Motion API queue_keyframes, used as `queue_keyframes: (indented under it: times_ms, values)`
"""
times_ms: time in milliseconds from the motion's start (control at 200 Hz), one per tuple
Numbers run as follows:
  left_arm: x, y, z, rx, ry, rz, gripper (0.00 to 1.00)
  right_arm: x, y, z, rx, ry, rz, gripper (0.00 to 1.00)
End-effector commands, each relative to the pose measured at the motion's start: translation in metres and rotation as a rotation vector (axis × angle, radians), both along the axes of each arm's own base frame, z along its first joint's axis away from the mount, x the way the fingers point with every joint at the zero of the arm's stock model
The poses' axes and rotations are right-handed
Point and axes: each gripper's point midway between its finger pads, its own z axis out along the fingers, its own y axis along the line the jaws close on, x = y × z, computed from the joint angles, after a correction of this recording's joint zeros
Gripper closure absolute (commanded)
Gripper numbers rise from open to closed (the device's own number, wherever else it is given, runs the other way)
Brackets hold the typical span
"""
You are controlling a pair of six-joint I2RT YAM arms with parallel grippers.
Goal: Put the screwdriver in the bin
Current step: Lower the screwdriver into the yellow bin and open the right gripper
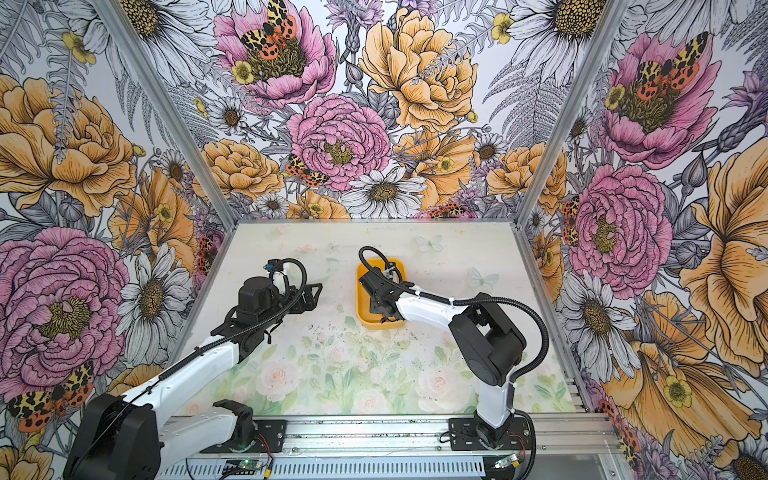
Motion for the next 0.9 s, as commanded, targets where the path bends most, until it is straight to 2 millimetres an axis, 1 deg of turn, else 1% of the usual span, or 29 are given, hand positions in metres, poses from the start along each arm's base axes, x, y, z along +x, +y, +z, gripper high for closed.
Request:
queue_keyframes:
  times_ms: [0,310,661,776,891]
  values:
    - [0.0,0.0,-0.003,-0.003,0.006,-0.012,0.01,0.012,0.008,0.007,0.006,-0.038,-0.009,1.0]
    - [0.001,-0.001,-0.003,-0.005,0.011,-0.013,0.01,0.014,0.01,-0.006,-0.002,-0.012,-0.005,1.0]
    - [0.003,-0.002,-0.005,-0.002,0.021,-0.018,0.01,0.014,0.009,-0.015,-0.009,0.01,-0.001,1.0]
    - [0.003,-0.002,-0.007,-0.003,0.027,-0.018,0.01,0.014,0.008,-0.015,-0.008,0.013,0.0,0.89]
    - [0.003,-0.002,-0.006,-0.004,0.025,-0.017,0.01,0.015,0.009,-0.016,-0.007,0.019,0.009,0.81]
